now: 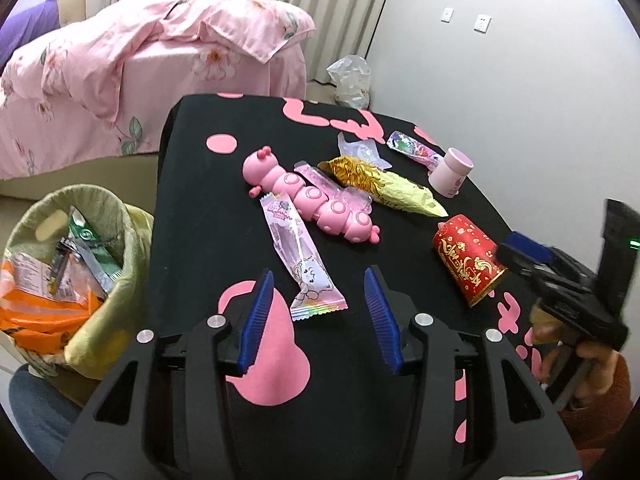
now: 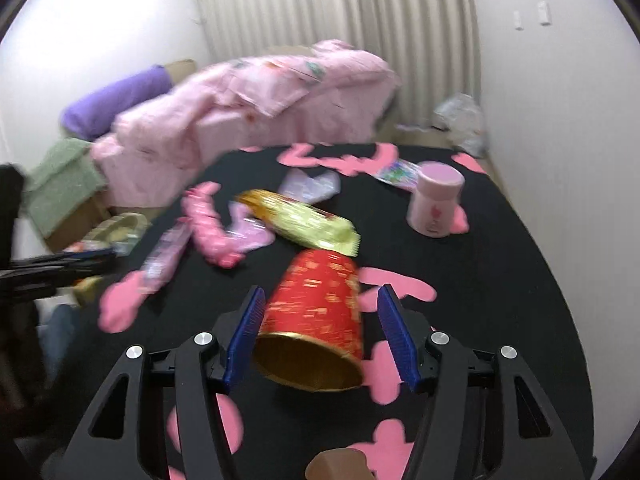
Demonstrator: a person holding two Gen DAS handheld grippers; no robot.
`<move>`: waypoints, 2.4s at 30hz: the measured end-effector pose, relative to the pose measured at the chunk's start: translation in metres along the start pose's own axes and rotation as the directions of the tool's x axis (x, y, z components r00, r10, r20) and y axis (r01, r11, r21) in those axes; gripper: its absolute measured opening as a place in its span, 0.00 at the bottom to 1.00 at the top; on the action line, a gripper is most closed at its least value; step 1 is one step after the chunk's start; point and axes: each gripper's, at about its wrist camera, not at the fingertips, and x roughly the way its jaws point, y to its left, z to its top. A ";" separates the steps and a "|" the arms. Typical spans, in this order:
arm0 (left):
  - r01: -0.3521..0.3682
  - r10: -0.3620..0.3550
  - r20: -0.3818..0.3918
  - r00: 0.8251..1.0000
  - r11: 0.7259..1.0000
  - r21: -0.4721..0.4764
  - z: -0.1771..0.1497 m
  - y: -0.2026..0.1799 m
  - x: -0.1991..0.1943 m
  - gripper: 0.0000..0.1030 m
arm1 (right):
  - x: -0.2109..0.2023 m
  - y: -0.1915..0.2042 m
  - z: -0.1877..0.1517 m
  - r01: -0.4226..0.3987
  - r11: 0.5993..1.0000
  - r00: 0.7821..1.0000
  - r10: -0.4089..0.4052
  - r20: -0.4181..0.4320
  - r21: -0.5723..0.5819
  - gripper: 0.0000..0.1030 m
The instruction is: Collect trash
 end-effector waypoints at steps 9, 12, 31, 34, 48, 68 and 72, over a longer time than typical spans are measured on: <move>0.057 -0.055 0.030 0.998 0.995 -0.086 -0.007 0.024 -0.004 0.55 | 0.004 0.011 -0.019 -0.099 0.994 0.994 0.097 -0.040 -0.041 0.55; 0.057 -0.056 0.013 0.998 0.993 -0.107 -0.009 0.029 0.000 0.55 | 0.003 0.016 -0.019 -0.092 0.993 0.995 0.089 -0.045 -0.072 0.55; -0.025 0.019 -0.102 0.995 0.998 -0.057 -0.005 0.004 0.054 0.34 | -0.024 -0.020 -0.009 -0.076 0.997 0.997 0.075 0.031 0.013 0.46; -0.003 -0.001 -0.045 0.999 0.997 -0.082 -0.004 0.012 0.038 0.34 | -0.026 -0.016 -0.008 -0.074 0.997 0.996 0.074 0.040 -0.005 0.46; -0.152 0.180 0.149 0.972 0.972 -0.181 -0.002 0.101 -0.066 0.34 | -0.030 0.047 0.044 -0.201 0.968 0.975 0.212 0.065 -0.148 0.46; -0.261 0.260 -0.045 0.964 0.912 -0.315 -0.038 0.242 -0.032 0.34 | 0.131 0.299 0.126 -0.577 0.676 0.817 0.485 -0.314 -0.458 0.46; -0.232 0.219 -0.076 0.973 0.925 -0.301 -0.040 0.244 -0.012 0.34 | 0.170 0.331 0.114 -0.610 0.632 0.792 0.455 -0.408 -0.478 0.46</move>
